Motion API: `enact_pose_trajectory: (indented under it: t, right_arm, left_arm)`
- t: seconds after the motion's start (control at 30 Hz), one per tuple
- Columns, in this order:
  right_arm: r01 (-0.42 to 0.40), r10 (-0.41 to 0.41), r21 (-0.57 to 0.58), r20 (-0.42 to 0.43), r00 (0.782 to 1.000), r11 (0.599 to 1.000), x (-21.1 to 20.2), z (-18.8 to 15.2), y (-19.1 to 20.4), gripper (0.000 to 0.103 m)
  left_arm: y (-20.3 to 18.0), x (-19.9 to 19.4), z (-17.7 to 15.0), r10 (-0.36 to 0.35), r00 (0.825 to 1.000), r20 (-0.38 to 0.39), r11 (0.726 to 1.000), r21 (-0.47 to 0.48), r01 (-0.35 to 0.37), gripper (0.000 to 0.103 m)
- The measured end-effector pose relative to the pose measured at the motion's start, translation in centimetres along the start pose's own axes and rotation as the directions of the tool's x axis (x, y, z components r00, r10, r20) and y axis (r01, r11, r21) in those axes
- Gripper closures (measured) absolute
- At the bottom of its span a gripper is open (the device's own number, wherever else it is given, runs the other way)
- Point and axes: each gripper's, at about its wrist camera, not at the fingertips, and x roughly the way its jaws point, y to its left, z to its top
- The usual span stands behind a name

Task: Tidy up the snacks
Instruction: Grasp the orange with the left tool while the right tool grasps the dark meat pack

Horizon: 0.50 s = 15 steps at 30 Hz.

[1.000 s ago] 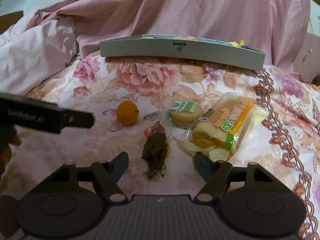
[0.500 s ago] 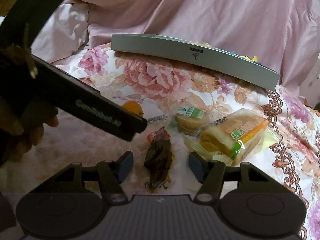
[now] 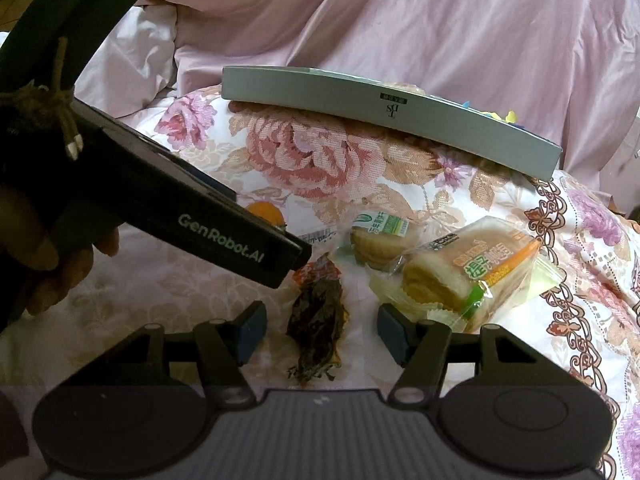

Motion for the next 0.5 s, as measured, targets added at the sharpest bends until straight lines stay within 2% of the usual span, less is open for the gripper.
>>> enact_pose_trajectory:
  t: [0.13, 0.2, 0.37, 0.5]
  right_arm:
    - [-0.004, 0.004, -0.004, 0.004, 1.000, 1.000, 0.0, 0.1, 0.1, 0.042]
    - [-0.006, 0.006, -0.007, 0.006, 1.000, 1.000, 0.0, 0.0, 0.1, 0.046]
    - [-0.010, 0.010, -0.018, 0.009, 1.000, 1.000, -0.1, 0.0, 0.3, 0.053]
    - [-0.008, 0.008, -0.020, 0.010, 1.000, 1.000, 0.0, 0.1, 0.3, 0.053]
  left_arm:
    - [0.1, 0.1, 0.0, -0.011, 1.000, -0.004, 0.999, -0.031, 0.011, 0.045]
    - [0.1, 0.0, -0.1, -0.014, 1.000, -0.005, 0.999, -0.048, 0.013, 0.055]
    - [0.7, -0.1, -0.5, -0.015, 1.000, -0.007, 0.992, -0.124, 0.014, 0.068]
    - [1.4, -0.5, -0.9, -0.026, 1.000, -0.003, 0.978, -0.206, 0.025, 0.069]
